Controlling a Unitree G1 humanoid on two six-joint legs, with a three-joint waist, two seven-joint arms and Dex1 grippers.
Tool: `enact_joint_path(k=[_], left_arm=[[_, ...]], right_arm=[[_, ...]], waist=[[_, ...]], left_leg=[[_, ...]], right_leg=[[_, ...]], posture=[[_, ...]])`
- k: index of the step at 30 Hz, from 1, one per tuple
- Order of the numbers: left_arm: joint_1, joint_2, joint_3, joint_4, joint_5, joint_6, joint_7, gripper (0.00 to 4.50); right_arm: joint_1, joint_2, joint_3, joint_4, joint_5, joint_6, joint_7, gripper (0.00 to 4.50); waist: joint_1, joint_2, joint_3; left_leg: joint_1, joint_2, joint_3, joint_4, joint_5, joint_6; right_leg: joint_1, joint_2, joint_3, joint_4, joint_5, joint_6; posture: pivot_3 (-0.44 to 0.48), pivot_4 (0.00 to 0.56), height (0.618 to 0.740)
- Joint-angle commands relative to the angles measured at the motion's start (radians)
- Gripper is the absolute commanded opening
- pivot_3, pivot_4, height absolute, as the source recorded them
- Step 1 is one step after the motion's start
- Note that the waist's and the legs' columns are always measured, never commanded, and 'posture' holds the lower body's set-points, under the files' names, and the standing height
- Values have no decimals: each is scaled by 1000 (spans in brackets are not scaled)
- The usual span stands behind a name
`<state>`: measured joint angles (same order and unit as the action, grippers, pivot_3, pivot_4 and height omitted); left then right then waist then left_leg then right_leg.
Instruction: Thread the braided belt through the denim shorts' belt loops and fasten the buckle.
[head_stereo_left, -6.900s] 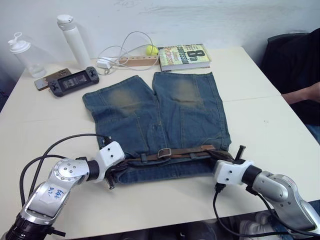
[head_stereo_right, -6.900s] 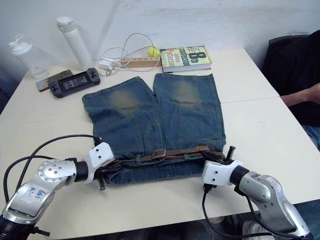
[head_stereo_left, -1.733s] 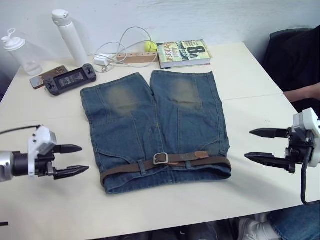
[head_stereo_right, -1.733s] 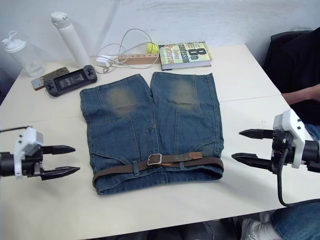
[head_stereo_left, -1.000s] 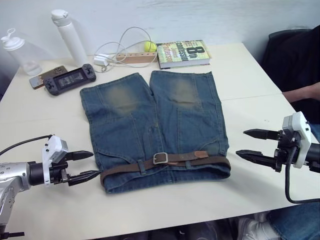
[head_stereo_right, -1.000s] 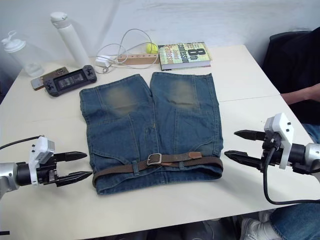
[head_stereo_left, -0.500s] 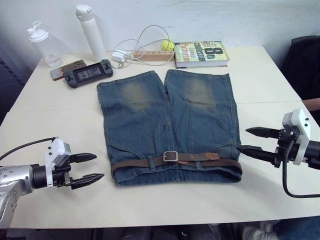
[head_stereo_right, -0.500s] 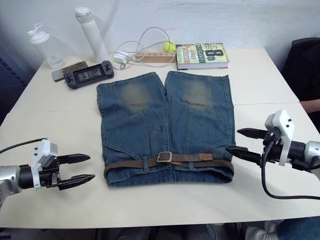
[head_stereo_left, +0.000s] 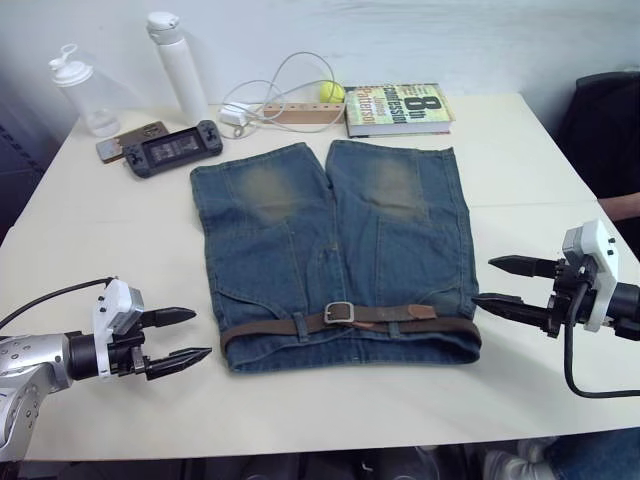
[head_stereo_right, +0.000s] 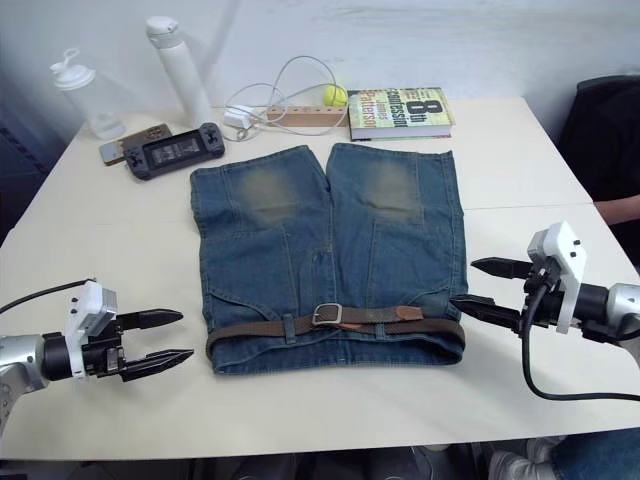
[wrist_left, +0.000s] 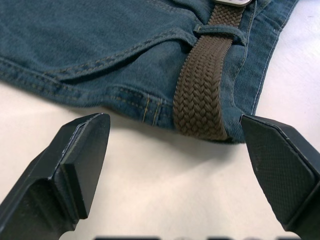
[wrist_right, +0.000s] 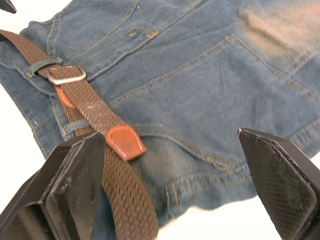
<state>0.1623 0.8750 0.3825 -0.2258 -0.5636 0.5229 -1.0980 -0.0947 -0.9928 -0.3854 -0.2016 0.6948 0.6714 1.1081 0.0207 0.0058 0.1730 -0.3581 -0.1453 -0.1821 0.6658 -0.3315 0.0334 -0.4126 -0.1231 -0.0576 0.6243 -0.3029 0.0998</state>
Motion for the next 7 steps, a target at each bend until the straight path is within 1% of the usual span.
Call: enact_joint_path(k=[1, 2, 3, 7], left_arm=[[1, -2, 23, -17, -13, -13, 2, 4500], [0, -3, 22, -16, -14, -15, 2, 4500], [-1, -4, 22, -16, -14, -16, 3, 4500], [-3, -13, 22, -14, -10, -39, 3, 4500]], right_arm=[[-5, -7, -3, 5, -10, -1, -9, 4471], [-3, -5, -5, 4, -14, -6, -8, 4471], [-1, -5, -8, 4, -10, -1, -8, 4471], [5, -7, -13, 3, -9, 0, -6, 4471]], waist=[[14, 0, 0], [20, 0, 0], [24, 0, 0], [30, 0, 0]], left_leg=[[1, 0, 1, 0, 0, 1], [1, 0, 1, 0, -1, 0], [1, 1, 1, 0, -1, -1], [2, 5, 5, -1, -3, -2]], right_leg=[[0, 1, 3, -3, 0, 0], [0, 4, 10, -4, 0, 0], [-1, 6, 12, -4, 0, 0], [-2, 9, 14, -3, 0, 0]], posture=[[0, 150, 740], [0, 150, 740], [0, 150, 740], [0, 150, 740]])
